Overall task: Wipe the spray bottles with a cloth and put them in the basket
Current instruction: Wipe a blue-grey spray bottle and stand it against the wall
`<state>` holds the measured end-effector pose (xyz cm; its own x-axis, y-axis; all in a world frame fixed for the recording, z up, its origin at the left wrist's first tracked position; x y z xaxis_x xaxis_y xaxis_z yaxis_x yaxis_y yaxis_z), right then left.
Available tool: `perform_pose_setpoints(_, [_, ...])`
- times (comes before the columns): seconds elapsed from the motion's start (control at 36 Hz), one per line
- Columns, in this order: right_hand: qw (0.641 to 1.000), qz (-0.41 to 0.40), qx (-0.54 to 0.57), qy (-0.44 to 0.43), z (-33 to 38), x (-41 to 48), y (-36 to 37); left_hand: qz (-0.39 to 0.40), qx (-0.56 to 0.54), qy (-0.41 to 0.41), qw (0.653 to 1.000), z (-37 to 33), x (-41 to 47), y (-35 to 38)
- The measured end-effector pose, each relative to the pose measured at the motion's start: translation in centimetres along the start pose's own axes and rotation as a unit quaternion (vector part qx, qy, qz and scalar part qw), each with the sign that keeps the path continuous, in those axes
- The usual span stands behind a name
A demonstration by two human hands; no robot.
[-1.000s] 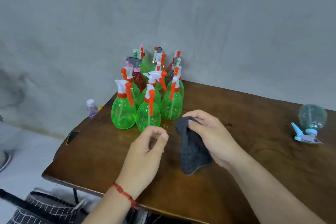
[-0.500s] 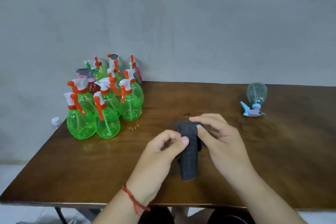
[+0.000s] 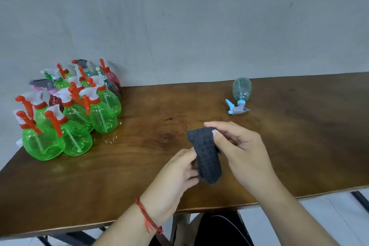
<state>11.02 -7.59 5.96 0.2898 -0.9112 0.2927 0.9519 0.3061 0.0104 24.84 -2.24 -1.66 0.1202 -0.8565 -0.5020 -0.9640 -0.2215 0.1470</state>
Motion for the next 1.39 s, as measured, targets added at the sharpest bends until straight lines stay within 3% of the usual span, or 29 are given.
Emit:
perform_pose_setpoints(0.06, [1.000, -0.010, 0.003, 0.003, -0.1, 0.0, -0.5, -0.016, 0.001, 0.018, 1.000, 0.2, -0.2, 0.0])
perform_pose_setpoints(0.11, [1.000, -0.014, -0.002, 0.013, -0.3, -0.2, -0.7, -0.072, 0.048, 0.098, 0.991, 0.2, -1.0, -1.0])
perform_pose_setpoints(0.19, [0.999, -0.019, -0.004, 0.034, -1.0, -0.6, -1.0, -0.176, 0.160, 0.259, 0.936, -1.8, -3.1, -2.6])
perform_pose_setpoints(0.25, [0.999, -0.026, 0.009, 0.047, -1.2, -0.8, -1.2, -0.130, 0.181, 0.290, 0.931, -2.7, -3.3, -2.0])
perform_pose_setpoints(0.39, [0.992, -0.041, 0.074, 0.098, -1.8, -1.2, -1.2, -0.008, 0.233, 0.248, 0.940, -2.6, -2.9, -0.5])
perform_pose_setpoints(0.64, [0.975, -0.046, 0.127, 0.174, -3.3, -2.6, 0.3, 0.006, 0.176, 0.179, 0.968, -1.2, -1.5, -1.0])
perform_pose_setpoints(0.86, [0.985, -0.046, 0.092, 0.135, -2.4, -2.8, -0.3, 0.051, 0.105, 0.150, 0.982, -0.5, -1.7, -0.1])
perform_pose_setpoints(1.11, [0.996, -0.074, -0.051, -0.012, -1.2, -2.5, -1.7, 0.032, 0.115, 0.136, 0.984, -0.5, -1.7, -0.7])
perform_pose_setpoints(1.28, [0.993, -0.070, -0.078, 0.054, -3.2, -2.2, -2.8, -0.036, 0.076, 0.150, 0.985, -1.5, -0.9, -2.4])
perform_pose_setpoints(1.39, [0.993, -0.023, -0.038, 0.109, -3.8, -2.3, -2.4, -0.014, 0.033, 0.154, 0.987, -2.1, -1.0, -1.8])
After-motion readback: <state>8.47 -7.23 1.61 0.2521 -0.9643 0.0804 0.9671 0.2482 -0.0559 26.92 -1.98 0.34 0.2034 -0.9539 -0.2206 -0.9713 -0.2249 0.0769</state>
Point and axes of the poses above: each hand's wrist, its own x-axis towards the middle knuckle, its own y-axis out of the palm, z = x × y, the point moved 7 cm from there along x, towards the middle knuckle, and after that the axes turned 11 degrees about x, right-handed, at the moved point
